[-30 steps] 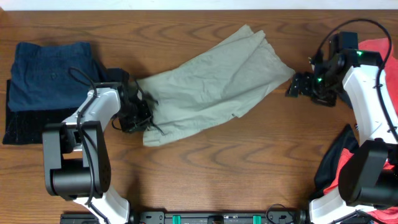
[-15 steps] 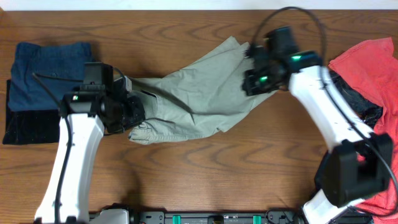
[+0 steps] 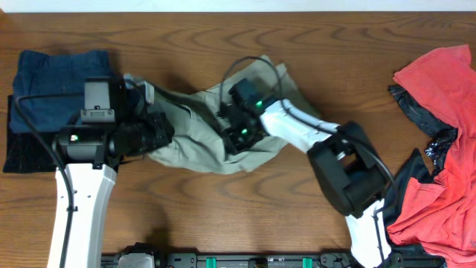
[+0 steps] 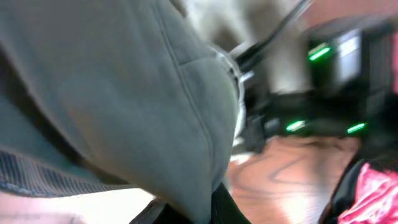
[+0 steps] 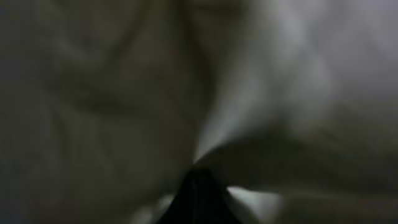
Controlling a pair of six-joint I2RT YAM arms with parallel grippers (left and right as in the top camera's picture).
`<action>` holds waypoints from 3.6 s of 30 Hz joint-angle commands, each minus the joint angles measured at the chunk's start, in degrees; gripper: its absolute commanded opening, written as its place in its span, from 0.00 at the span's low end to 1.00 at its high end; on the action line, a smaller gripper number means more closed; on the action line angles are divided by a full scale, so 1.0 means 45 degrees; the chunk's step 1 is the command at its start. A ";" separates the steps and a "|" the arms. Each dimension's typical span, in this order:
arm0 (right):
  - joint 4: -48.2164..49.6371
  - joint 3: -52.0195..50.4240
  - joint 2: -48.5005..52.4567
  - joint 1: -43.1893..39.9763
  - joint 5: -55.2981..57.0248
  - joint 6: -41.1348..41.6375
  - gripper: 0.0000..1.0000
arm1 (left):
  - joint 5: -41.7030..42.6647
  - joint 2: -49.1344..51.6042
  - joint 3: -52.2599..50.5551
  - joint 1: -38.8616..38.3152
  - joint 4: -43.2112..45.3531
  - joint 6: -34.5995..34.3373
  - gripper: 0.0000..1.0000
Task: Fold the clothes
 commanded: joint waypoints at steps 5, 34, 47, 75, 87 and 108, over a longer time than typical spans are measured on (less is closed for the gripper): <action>0.0301 0.0529 0.0039 0.0398 0.0029 0.0345 0.07 | 0.0568 -0.0209 0.0622 -0.0005 0.0219 -0.0296 0.06; -0.1127 -0.1243 -0.1341 -0.4998 0.4381 0.0204 0.09 | 0.0563 0.1909 0.0622 -0.3157 0.3196 -0.1161 0.06; -0.1088 -0.1855 -0.1341 -0.4838 0.4284 0.0777 0.07 | 0.0563 0.4716 0.0622 -0.5605 0.6256 -0.2361 0.06; -0.4449 0.0962 -0.5498 -0.6460 -0.0248 0.0364 0.15 | -0.1520 0.6159 0.0622 -0.2414 1.0229 -0.0772 0.73; -0.4721 -0.0078 -0.4818 -0.3512 -0.0903 0.0777 0.19 | -0.1613 0.9389 0.0622 -0.2414 1.0938 -0.0228 0.73; -0.0622 -0.3949 -0.3599 -0.4095 0.7286 0.2667 0.35 | -0.1200 1.0088 0.0622 -0.2477 0.1394 -0.0092 0.61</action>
